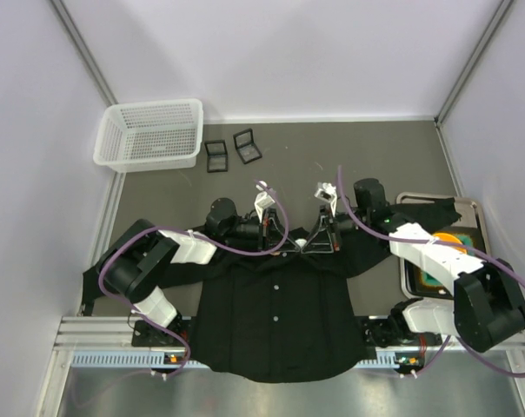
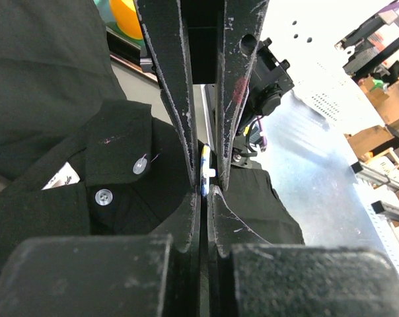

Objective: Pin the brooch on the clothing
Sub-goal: Pin the brooch to the clothes.

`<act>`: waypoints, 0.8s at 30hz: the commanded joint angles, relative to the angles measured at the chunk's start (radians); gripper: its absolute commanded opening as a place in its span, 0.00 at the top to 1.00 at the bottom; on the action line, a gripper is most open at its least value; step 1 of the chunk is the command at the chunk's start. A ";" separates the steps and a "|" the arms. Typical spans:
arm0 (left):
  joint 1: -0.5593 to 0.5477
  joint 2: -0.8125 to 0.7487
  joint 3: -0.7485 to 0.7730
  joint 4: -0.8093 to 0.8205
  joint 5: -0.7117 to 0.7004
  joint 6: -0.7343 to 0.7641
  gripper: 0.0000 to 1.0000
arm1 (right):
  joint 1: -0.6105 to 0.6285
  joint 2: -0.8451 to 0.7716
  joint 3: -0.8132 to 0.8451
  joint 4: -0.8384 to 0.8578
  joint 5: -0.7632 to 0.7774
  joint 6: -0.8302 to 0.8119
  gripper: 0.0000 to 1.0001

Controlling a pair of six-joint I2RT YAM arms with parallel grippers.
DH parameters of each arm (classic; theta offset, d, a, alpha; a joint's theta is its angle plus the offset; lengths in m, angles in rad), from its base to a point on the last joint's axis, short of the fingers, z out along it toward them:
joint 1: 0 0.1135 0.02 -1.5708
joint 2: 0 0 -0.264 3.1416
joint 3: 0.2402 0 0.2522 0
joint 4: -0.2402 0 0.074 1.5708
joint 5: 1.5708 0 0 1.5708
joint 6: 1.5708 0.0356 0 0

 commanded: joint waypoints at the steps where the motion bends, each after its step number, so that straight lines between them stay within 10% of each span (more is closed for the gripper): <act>1: -0.011 -0.049 0.017 0.118 0.053 0.051 1.00 | 0.015 0.026 0.052 -0.017 -0.014 -0.008 0.83; 24: -0.032 -0.059 0.076 -0.065 0.056 0.275 1.00 | 0.062 0.115 0.210 -0.270 0.157 -0.101 0.91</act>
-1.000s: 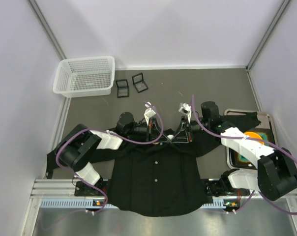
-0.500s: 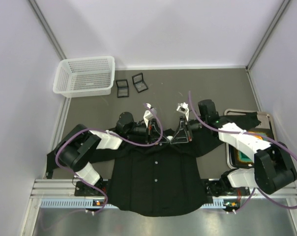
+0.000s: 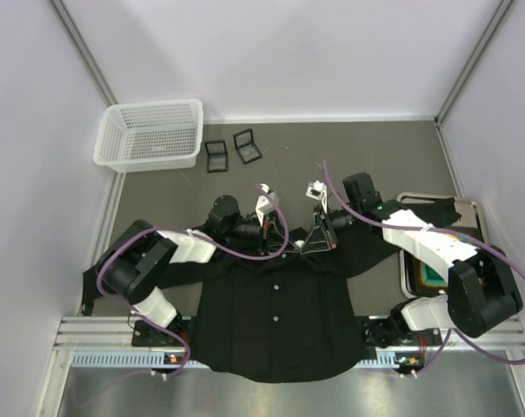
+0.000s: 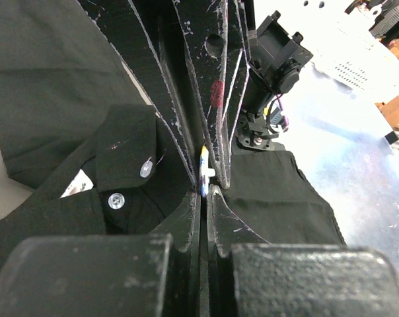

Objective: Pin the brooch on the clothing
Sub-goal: Pin the brooch to the clothes.

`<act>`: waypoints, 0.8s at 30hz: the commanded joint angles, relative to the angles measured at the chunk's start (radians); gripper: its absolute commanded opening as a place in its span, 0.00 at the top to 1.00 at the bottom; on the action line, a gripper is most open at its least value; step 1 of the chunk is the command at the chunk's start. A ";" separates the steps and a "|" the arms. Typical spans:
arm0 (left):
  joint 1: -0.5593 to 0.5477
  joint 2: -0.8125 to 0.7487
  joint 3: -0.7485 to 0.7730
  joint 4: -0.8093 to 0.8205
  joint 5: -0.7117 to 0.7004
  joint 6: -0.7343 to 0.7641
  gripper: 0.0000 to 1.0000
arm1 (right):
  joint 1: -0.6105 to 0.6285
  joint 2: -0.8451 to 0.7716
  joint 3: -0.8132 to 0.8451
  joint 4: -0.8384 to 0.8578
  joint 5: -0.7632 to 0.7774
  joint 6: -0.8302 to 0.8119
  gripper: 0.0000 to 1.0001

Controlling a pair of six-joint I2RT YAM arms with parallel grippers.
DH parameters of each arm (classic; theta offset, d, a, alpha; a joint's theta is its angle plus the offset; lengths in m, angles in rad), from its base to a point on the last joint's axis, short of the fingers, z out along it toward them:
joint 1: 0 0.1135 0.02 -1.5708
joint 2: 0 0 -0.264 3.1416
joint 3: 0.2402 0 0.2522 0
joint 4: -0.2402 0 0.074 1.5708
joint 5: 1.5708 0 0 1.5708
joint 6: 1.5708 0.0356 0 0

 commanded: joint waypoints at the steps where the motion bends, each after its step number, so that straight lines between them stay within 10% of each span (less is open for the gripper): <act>1: -0.034 -0.053 0.062 0.021 0.015 0.075 1.00 | 0.032 0.028 0.084 -0.022 0.107 -0.039 0.92; 24: -0.058 -0.192 0.051 -0.268 -0.012 0.405 1.00 | 0.003 0.108 0.160 -0.107 0.213 0.099 1.00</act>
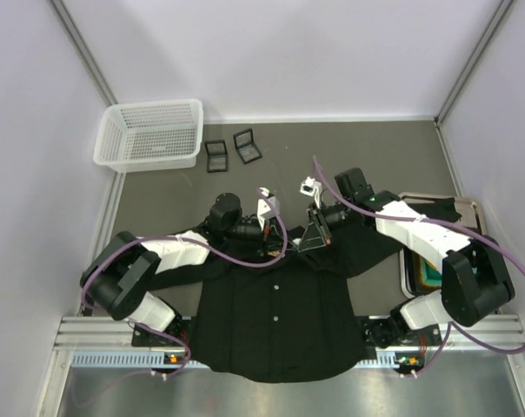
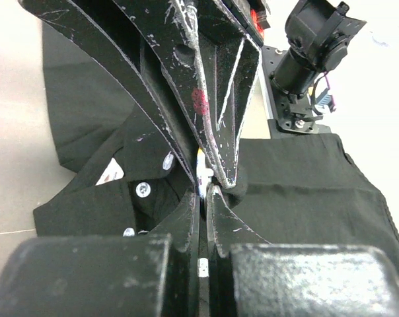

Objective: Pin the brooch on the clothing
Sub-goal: Pin the brooch to the clothes.

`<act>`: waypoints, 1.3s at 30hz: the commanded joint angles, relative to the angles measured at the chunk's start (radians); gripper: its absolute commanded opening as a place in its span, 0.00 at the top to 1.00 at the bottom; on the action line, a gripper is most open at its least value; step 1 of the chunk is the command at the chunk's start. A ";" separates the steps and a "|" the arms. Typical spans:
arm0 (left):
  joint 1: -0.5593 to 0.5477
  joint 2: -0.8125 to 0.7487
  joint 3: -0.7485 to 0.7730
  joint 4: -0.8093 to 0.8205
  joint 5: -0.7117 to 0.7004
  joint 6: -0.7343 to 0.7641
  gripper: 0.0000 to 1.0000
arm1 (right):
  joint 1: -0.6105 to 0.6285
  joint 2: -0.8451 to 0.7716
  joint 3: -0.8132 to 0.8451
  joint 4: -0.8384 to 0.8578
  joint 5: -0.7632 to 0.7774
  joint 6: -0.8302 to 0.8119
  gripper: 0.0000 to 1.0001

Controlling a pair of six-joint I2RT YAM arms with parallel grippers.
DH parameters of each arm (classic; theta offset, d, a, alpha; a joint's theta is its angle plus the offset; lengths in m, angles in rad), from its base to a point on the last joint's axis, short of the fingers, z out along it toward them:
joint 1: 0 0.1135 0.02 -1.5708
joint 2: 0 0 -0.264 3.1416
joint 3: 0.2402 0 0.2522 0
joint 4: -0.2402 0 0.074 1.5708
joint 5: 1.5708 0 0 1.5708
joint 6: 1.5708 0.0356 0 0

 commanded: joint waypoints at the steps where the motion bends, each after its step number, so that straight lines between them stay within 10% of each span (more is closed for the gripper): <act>1: -0.044 -0.070 0.031 0.054 0.096 0.117 1.00 | -0.021 0.049 0.064 0.017 0.089 0.086 1.00; 15: -0.066 -0.122 0.031 -0.054 0.139 0.349 1.00 | -0.020 0.070 0.091 -0.068 0.109 -0.010 1.00; 24: -0.067 -0.082 0.057 -0.002 0.200 0.216 1.00 | -0.020 0.001 0.070 -0.065 0.070 -0.180 1.00; 39: -0.063 -0.087 0.077 -0.121 0.134 0.229 0.72 | -0.018 -0.049 0.047 -0.062 0.032 -0.227 1.00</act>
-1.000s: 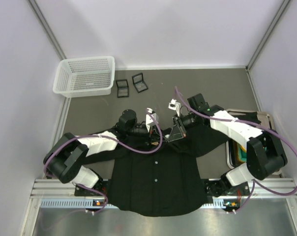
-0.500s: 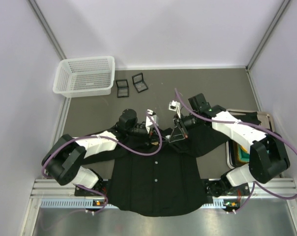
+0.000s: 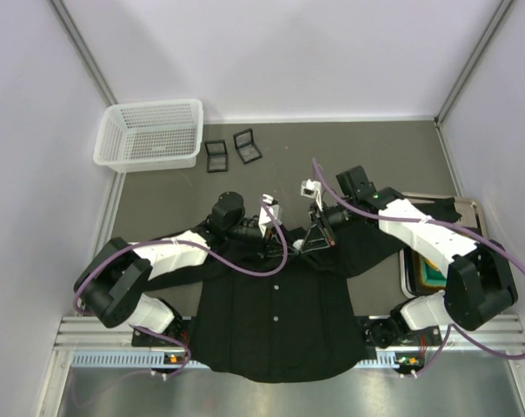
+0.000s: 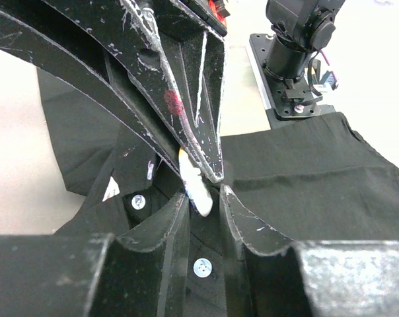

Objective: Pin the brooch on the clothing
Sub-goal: Pin the brooch to the clothes.

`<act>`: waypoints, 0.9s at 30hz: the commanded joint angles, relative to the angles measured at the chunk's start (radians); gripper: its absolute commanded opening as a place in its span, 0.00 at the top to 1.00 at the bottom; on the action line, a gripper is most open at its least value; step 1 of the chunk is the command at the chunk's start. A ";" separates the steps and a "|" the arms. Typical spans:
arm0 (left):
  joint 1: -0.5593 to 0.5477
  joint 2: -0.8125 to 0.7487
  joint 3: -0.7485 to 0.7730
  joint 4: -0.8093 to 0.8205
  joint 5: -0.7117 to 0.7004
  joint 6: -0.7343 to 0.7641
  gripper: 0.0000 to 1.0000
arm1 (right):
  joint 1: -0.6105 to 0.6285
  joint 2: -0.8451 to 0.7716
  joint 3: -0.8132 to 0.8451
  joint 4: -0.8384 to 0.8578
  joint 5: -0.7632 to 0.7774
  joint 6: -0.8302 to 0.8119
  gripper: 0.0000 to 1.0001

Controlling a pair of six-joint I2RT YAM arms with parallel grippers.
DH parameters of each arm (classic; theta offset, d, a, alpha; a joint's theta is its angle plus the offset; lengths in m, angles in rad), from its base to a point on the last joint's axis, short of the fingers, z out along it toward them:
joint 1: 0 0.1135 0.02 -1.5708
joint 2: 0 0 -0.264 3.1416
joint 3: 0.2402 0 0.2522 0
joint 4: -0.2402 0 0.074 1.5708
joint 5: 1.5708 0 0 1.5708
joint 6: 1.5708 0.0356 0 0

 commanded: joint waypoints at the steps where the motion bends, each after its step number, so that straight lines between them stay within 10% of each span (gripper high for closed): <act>1: -0.027 -0.027 0.043 0.012 0.112 0.018 0.71 | -0.020 -0.032 -0.007 0.070 0.047 -0.040 1.00; 27: 0.026 -0.004 0.088 -0.136 0.000 0.006 0.58 | 0.003 -0.077 -0.027 0.075 0.033 -0.075 1.00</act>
